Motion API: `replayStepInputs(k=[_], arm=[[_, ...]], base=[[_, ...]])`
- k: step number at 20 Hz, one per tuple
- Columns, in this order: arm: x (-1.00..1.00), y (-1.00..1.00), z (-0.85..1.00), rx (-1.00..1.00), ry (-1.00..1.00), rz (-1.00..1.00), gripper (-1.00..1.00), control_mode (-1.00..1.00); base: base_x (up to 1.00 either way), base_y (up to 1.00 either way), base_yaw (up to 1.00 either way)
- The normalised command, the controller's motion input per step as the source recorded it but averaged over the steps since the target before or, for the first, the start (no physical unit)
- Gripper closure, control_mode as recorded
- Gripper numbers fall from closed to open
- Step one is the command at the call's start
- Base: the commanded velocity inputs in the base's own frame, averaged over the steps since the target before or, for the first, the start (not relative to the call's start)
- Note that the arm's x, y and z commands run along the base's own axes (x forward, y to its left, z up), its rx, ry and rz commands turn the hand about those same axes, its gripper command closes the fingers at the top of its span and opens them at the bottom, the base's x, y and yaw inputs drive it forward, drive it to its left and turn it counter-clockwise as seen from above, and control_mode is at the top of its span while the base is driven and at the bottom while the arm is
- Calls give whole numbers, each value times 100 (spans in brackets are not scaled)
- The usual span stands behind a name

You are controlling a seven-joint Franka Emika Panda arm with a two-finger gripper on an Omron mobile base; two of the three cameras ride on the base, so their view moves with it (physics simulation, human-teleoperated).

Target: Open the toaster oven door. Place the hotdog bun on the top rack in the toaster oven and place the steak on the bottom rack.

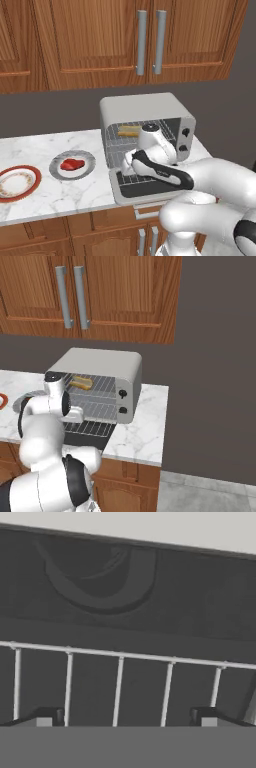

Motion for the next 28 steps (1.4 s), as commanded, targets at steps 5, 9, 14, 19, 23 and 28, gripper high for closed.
replayStepInputs(k=[5,9,14,19,23,28], arm=[[-30,3,63,0,2,0,-100,-100],[-18,74,100,-2,-7,6,-100,-100],[-1,100,78,-2,-1,31,-100,-100],[14,100,78,-7,-9,29,-100,-100],[42,93,37,-20,-4,15,-100,-100],[58,25,-9,-23,6,17,-100,-100]], base=[[0,0,0],[0,0,0],[0,0,0],[0,0,0],[0,0,0],[0,0,0]])
